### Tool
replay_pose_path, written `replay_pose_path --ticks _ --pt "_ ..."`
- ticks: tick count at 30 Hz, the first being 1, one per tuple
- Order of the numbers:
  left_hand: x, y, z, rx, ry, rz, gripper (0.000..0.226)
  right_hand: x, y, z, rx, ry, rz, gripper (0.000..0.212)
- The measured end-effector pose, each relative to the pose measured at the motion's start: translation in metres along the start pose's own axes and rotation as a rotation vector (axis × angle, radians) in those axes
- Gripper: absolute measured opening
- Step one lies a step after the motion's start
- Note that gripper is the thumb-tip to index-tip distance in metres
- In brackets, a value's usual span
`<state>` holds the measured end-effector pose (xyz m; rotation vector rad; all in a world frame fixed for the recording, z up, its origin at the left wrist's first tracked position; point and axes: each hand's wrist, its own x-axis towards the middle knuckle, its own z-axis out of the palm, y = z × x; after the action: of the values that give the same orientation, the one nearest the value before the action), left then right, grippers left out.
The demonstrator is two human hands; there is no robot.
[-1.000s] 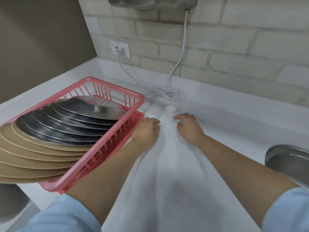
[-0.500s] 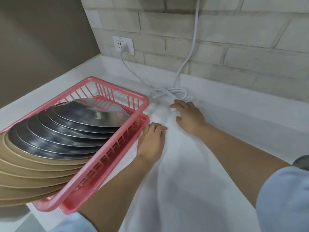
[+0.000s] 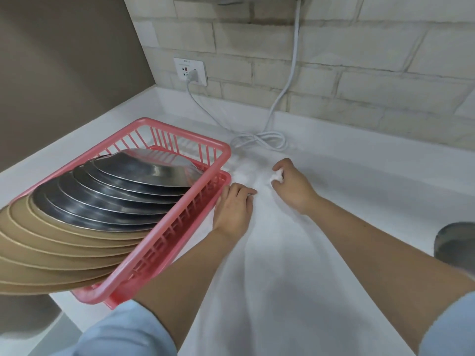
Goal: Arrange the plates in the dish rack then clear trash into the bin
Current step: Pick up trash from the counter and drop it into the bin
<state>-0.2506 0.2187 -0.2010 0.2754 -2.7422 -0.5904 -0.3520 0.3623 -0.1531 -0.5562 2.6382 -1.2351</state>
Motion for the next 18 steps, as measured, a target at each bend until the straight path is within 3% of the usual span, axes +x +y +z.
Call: replay_pose_path --ticks 5,9,11,14,18 --pt "-0.018 0.008 -0.011 -0.154 -0.116 -0.109 0.028 -0.064 0.001 0.005 0.319 0.049 0.105 0.032" --pt "-0.051 0.029 -0.039 -0.740 -0.148 -0.332 0.015 -0.108 -0.015 0.011 0.551 0.029 0.242 0.021" --pt "-0.077 0.033 -0.056 -0.921 -0.218 -0.340 0.020 -0.128 -0.029 0.016 0.662 0.014 0.278 0.019" --pt "-0.114 0.023 -0.075 -0.898 -0.236 -0.323 0.034 -0.157 -0.047 0.029 0.693 -0.059 0.309 0.022" --pt "-0.155 0.006 -0.105 -0.871 -0.187 -0.361 0.027 -0.187 -0.067 0.055 0.693 -0.104 0.317 0.025"
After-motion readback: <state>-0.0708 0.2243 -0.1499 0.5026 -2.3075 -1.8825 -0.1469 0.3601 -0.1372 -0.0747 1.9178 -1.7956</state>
